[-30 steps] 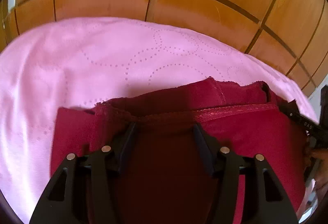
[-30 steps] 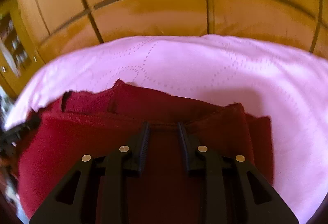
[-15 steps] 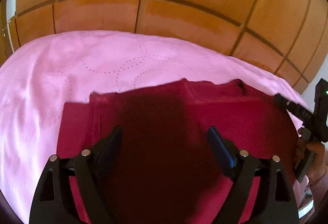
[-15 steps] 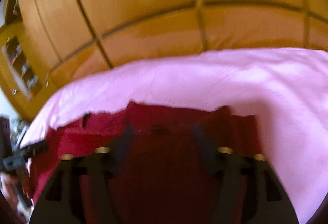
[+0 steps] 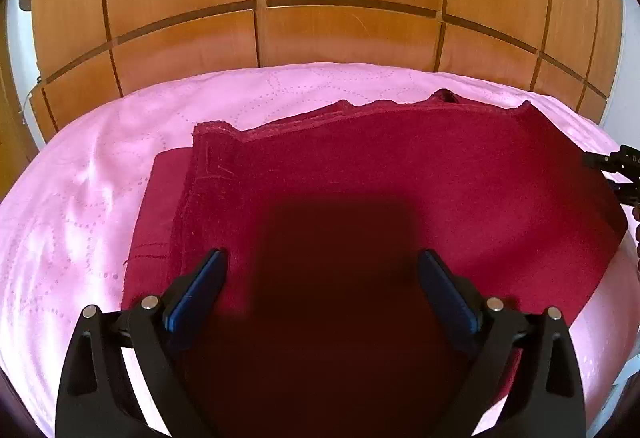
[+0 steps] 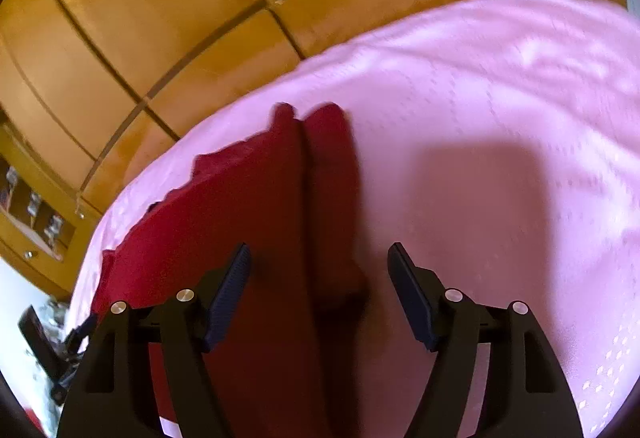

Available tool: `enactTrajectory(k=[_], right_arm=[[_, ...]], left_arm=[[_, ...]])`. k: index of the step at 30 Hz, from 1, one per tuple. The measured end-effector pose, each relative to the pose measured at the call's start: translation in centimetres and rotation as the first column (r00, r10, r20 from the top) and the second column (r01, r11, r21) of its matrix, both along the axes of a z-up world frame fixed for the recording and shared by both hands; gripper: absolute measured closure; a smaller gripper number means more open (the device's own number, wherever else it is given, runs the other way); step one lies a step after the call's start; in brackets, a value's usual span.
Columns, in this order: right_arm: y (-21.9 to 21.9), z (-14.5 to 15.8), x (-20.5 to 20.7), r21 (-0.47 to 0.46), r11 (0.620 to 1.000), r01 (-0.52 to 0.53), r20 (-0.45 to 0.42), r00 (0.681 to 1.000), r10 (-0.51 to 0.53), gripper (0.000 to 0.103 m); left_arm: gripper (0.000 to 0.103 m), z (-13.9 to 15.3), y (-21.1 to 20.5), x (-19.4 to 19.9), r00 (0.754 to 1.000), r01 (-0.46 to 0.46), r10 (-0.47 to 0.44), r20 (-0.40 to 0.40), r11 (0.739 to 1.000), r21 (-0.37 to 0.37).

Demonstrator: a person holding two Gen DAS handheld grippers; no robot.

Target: Fold small clothes

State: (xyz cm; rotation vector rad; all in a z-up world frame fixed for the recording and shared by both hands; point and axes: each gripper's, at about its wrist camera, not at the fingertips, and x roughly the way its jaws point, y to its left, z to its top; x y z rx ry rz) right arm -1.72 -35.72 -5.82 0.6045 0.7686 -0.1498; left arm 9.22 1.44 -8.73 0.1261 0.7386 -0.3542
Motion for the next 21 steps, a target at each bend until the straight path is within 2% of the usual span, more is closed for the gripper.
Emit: enactTrajectory(k=[4,8,12,15,18,21], right_arm=[[-0.6,-1.2,0.0,0.144,0.990,0.000,0.047,0.999,-0.007,0.033],[-0.4,-1.7,0.1,0.284,0.959,-0.024,0.114,0.993,-0.009,0.033],[-0.7,-1.5,-0.4,0.309,0.950,-0.052,0.122,0.992,0.014,0.033],[-0.8,-1.6,-1.1,0.327,0.938,-0.113,0.130,0.989,0.073,0.034],[-0.3,-1.4,-0.9,0.280,0.946,-0.164,0.116,0.984,0.136,0.034],[-0.2,-1.5,0.1,0.280,0.949,-0.147,0.113,0.986,0.119,0.035]], left_arm=[[0.006,-0.3,0.7,0.4,1.000,0.023,-0.024,-0.014,0.999,-0.036],[0.006,-0.3,0.7,1.3,0.997,0.073,-0.074,-0.028,0.997,-0.007],[0.006,-0.1,1.3,2.0,0.993,0.101,-0.103,-0.056,0.994,-0.037],[0.006,0.7,1.6,1.1,0.995,0.071,-0.075,-0.065,0.995,-0.069],[0.006,1.9,1.9,0.0,0.996,0.014,-0.027,-0.080,0.987,-0.163],[0.006,2.9,1.6,-1.0,0.996,-0.012,-0.011,-0.085,0.964,-0.267]])
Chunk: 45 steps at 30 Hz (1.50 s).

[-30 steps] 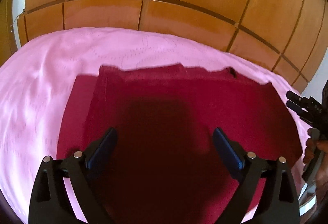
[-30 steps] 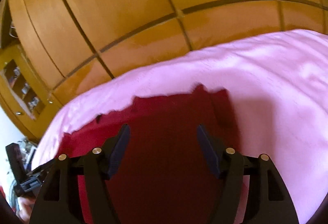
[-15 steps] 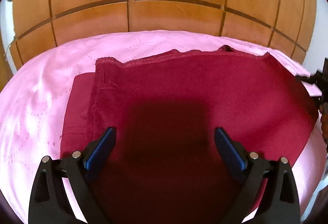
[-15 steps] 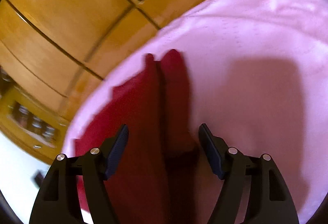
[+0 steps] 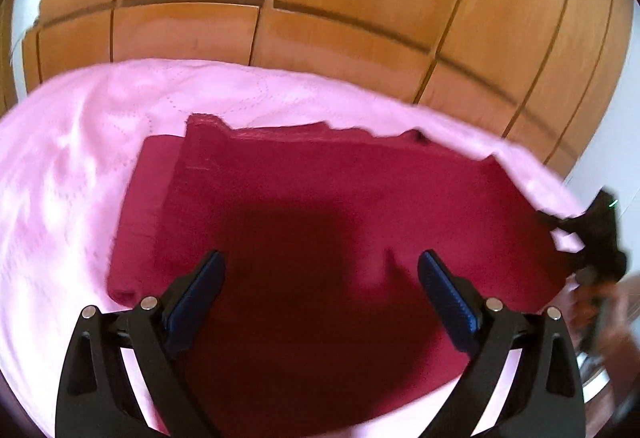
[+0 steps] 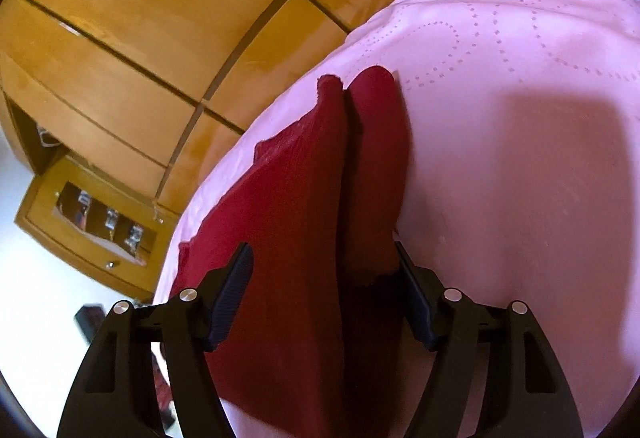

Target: Fold small clothes

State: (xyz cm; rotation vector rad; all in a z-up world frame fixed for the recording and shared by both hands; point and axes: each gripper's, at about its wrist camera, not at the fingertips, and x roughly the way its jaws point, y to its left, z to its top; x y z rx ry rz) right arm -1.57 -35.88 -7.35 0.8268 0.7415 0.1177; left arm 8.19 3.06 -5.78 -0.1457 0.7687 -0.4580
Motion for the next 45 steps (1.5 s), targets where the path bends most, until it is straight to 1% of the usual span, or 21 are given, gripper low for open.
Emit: enactTrajectory(k=[1,3,4,5,7,10,11,12,13,18,21,26,30,32,33,34,35,36,39,42,45], right_arm=[[0.0,0.0,0.6,0.009,1.000,0.019,0.006,1.000,-0.019,0.042],[-0.1,-0.3,1.3,0.046,0.998,0.036,0.013,0.999,-0.036,0.049],[-0.1,-0.6,1.6,0.078,0.996,0.046,0.022,0.999,-0.047,0.055],[0.0,-0.8,1.7,0.101,0.994,0.047,0.029,0.998,-0.050,0.059],[0.4,-1.2,1.8,0.108,0.993,0.038,0.030,0.999,-0.042,0.064],[0.8,-1.3,1.7,0.067,0.997,0.024,0.047,0.999,-0.027,0.065],[0.7,-1.4,1.6,0.071,0.997,0.023,0.049,0.998,-0.027,0.065],[0.6,-1.4,1.6,0.077,0.997,0.024,0.049,0.998,-0.028,0.065],[0.6,-1.5,1.7,0.078,0.997,0.021,0.049,0.998,-0.025,0.065],[0.8,-1.5,1.7,0.047,0.999,0.013,0.064,0.998,-0.016,0.065],[0.9,-1.4,1.8,0.044,0.999,0.014,0.057,0.998,-0.016,0.069],[1.0,-0.8,2.0,0.040,0.999,0.015,0.034,0.999,-0.016,0.076],[1.2,0.4,2.1,0.086,0.996,0.036,0.020,0.999,-0.038,0.077],[1.4,1.3,2.2,0.088,0.995,0.043,0.016,0.999,-0.044,0.077],[1.6,2.0,2.3,0.085,0.995,0.044,0.013,0.999,-0.045,0.077],[1.7,2.5,2.5,0.083,0.996,0.043,0.012,0.999,-0.044,0.077],[1.8,3.0,2.6,0.082,0.996,0.044,0.007,0.999,-0.045,0.077],[1.9,3.4,2.7,0.086,0.995,0.045,0.002,0.999,-0.046,0.077],[2.2,4.6,3.1,0.108,0.993,0.047,-0.005,0.999,-0.046,0.078],[3.1,6.2,3.4,0.124,0.991,0.050,0.009,0.999,-0.051,0.078],[4.2,7.5,4.0,0.142,0.988,0.058,0.017,0.998,-0.061,0.078]], left_arm=[[0.006,0.3,-0.3,-0.3,1.000,0.001,-0.001,0.006,1.000,-0.019],[0.011,0.9,-1.1,-1.2,0.999,0.012,-0.011,0.038,1.000,-0.024],[0.025,1.1,-1.6,-1.6,0.998,0.022,-0.021,0.061,1.000,-0.013],[0.032,1.3,-2.1,-1.8,0.997,0.024,-0.024,0.072,1.000,0.004],[0.054,1.2,-3.1,-2.0,0.996,0.041,-0.043,0.073,0.999,0.031],[0.065,0.4,-4.3,-2.0,0.995,0.085,-0.086,0.047,0.996,0.018],[0.070,0.0,-4.9,-1.9,0.994,0.101,-0.101,0.032,0.995,0.011],[0.081,-0.3,-5.3,-1.9,0.993,0.117,-0.117,0.021,0.993,0.003],[0.084,-0.6,-5.9,-1.9,0.991,0.131,-0.131,0.013,0.991,0.003],[0.083,-3.1,-8.4,-2.0,0.991,0.137,-0.137,-0.003,0.988,0.068],[0.083,-4.1,-8.7,-2.4,0.991,0.130,-0.132,0.035,0.989,0.075],[0.083,-4.4,-8.4,-2.7,0.990,0.129,-0.132,0.045,0.989,0.069],[0.083,-4.3,-8.3,-2.9,0.990,0.130,-0.134,0.053,0.989,0.075],[0.076,-3.8,-8.0,-2.9,0.988,0.146,-0.148,0.043,0.988,0.050],[0.059,-3.5,-7.8,-2.9,0.987,0.158,-0.159,0.035,0.987,0.025],[0.034,-3.0,-7.4,-3.0,0.986,0.166,-0.165,0.029,0.986,-0.007],[0.024,-2.6,-7.1,-3.2,0.987,0.158,-0.158,0.034,0.987,-0.013],[0.018,-1.9,-6.6,-3.6,0.990,0.132,-0.131,0.054,0.991,-0.004],[0.018,-0.4,-4.2,-4.3,0.993,0.084,-0.084,0.088,0.996,0.005],[0.015,0.0,-1.1,-4.7,0.994,-0.025,0.018,0.112,0.998,0.059],[0.015,-0.3,2.9,-4.8,0.984,-0.146,0.138,0.114,0.987,0.062]])
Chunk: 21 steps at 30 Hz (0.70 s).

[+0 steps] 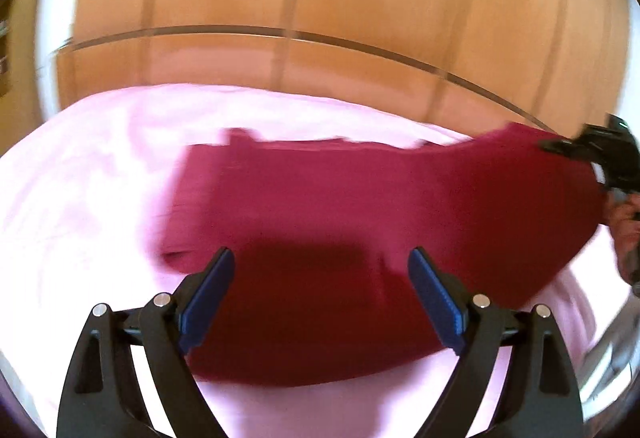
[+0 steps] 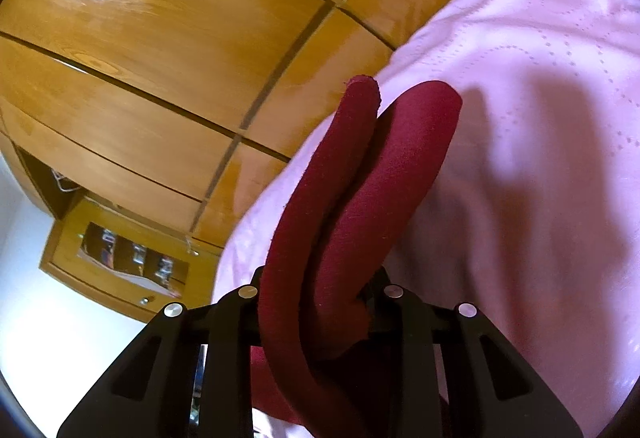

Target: Fold small clothes

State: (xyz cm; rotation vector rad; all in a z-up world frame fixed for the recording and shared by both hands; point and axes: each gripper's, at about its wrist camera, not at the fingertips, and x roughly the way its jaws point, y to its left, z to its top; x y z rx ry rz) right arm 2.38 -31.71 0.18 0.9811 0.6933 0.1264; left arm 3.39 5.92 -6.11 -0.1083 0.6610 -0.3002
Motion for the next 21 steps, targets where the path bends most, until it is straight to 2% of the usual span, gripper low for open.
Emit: enactTrajectory(k=[3,6,9,13,16,21], right_arm=[[1.3,1.4,0.5,0.011,1.000,0.005,0.009,1.000,-0.005,0.078],[3.9,3.8,1.5,-0.018,1.000,-0.016,0.038,0.999,0.017,0.078],[7.1,5.7,2.7,-0.064,0.996,-0.057,0.063,0.996,0.061,0.078],[12.2,7.0,4.7,-0.131,0.982,-0.135,0.073,0.987,0.146,0.078],[16.7,6.6,6.7,-0.157,0.966,-0.205,0.057,0.975,0.216,0.078],[24.9,3.7,9.4,-0.286,0.912,-0.293,-0.023,0.954,0.300,0.078]], left_arm=[[0.015,-0.7,3.8,0.2,0.995,-0.099,0.098,-0.036,0.994,-0.048],[0.015,-1.8,6.4,0.1,0.983,-0.173,0.166,-0.081,0.981,-0.089],[0.015,-2.9,7.6,0.3,0.975,-0.203,0.190,-0.117,0.973,-0.114],[0.015,-3.4,8.2,-0.6,0.976,-0.190,0.176,-0.125,0.975,-0.115],[0.015,-3.2,8.6,-0.8,0.978,-0.186,0.172,-0.117,0.975,-0.122],[0.014,-3.2,10.3,-1.6,0.971,-0.225,0.206,-0.123,0.960,-0.165]])
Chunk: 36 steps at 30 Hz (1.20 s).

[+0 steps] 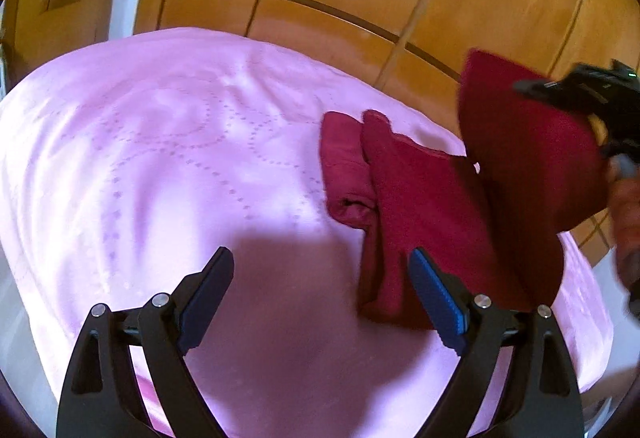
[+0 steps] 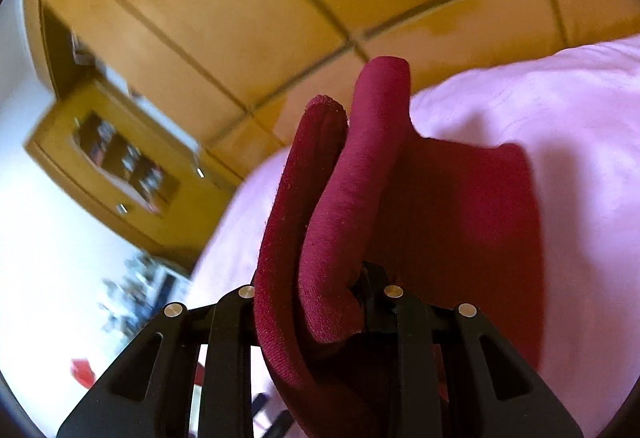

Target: Fold small clothes

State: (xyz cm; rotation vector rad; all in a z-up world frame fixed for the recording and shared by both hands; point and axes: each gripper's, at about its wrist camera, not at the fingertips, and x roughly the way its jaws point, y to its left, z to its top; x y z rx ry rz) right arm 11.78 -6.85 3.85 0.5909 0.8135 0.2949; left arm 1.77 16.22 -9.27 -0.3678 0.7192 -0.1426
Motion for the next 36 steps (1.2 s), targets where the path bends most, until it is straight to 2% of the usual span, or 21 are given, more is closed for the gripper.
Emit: enactTrajectory(k=[6,9,11,13,15,17,19,22,25,29,30,31,32,33,34,36], right_arm=[[7.2,-5.5,1.7,-0.157,0.983,-0.098,-0.105,0.991,0.082,0.078],[9.1,-6.8,1.7,-0.196,0.970,-0.144,-0.122,0.985,0.122,0.066],[9.5,-6.4,1.2,-0.177,0.966,-0.191,-0.090,0.980,0.177,0.044],[8.9,-5.1,0.4,-0.102,0.965,-0.240,-0.060,0.970,0.234,0.037],[7.6,-3.7,-0.8,-0.028,0.966,-0.258,-0.006,0.966,0.258,0.037],[4.9,-2.3,-3.0,-0.018,0.977,-0.210,0.075,0.975,0.211,0.037],[2.6,-1.8,-4.4,-0.102,0.988,-0.118,0.106,0.986,0.129,0.037],[-1.0,-2.4,-5.6,-0.204,0.979,0.009,0.088,0.996,0.009,0.037],[-3.5,-4.1,-6.6,-0.268,0.961,0.067,0.018,0.998,-0.064,0.037],[-3.1,-5.7,-5.9,-0.331,0.941,0.062,-0.022,0.997,-0.073,0.037],[-3.0,-5.9,-6.1,-0.349,0.935,0.056,-0.029,0.997,-0.071,0.035],[-3.0,-6.2,-6.1,-0.352,0.935,0.046,-0.033,0.998,-0.062,0.029],[-3.0,-6.4,-6.2,-0.348,0.937,0.038,-0.038,0.998,-0.055,0.027],[-2.8,-6.5,-6.2,-0.346,0.938,0.031,-0.047,0.998,-0.050,0.027],[-2.5,-6.7,-6.0,-0.347,0.938,0.025,-0.054,0.997,-0.046,0.027],[-2.5,-6.5,-6.6,-0.339,0.941,0.008,-0.042,0.999,-0.023,0.027]], left_arm=[[0.014,-0.4,2.6,-0.9,0.998,-0.062,0.062,-0.012,0.998,-0.029],[0.014,-0.6,3.5,-0.6,0.996,-0.083,0.081,-0.026,0.995,-0.060],[0.014,-0.6,3.7,-0.4,0.996,-0.088,0.086,-0.027,0.993,-0.077],[0.014,-0.3,3.5,-0.1,0.997,-0.078,0.077,-0.022,0.994,-0.080],[0.014,0.4,3.1,0.1,0.998,-0.064,0.064,-0.004,0.994,-0.088],[0.014,1.2,2.8,0.5,0.999,-0.048,0.050,0.018,0.993,-0.109],[0.014,2.1,2.3,0.6,0.998,-0.031,0.037,0.044,0.991,-0.133],[0.013,3.8,1.0,1.3,0.997,0.012,0.000,0.077,0.988,-0.157],[0.011,5.7,-0.9,2.0,0.990,0.072,-0.049,0.129,0.982,-0.174],[0.013,7.1,-4.1,2.9,0.976,0.154,-0.139,0.167,0.985,-0.081],[0.021,6.9,-5.3,3.4,0.973,0.184,-0.177,0.149,0.982,-0.035],[0.047,6.5,-6.3,4.2,0.970,0.216,-0.215,0.115,0.976,0.004],[0.065,5.9,-6.9,4.8,0.969,0.233,-0.235,0.077,0.972,0.025],[0.097,5.1,-7.4,5.5,0.967,0.253,-0.254,0.023,0.967,0.034],[0.096,4.8,-7.2,5.6,0.963,0.268,-0.268,0.006,0.963,0.012],[0.097,5.2,-5.6,4.3,0.967,0.255,-0.253,0.043,0.963,-0.081]])
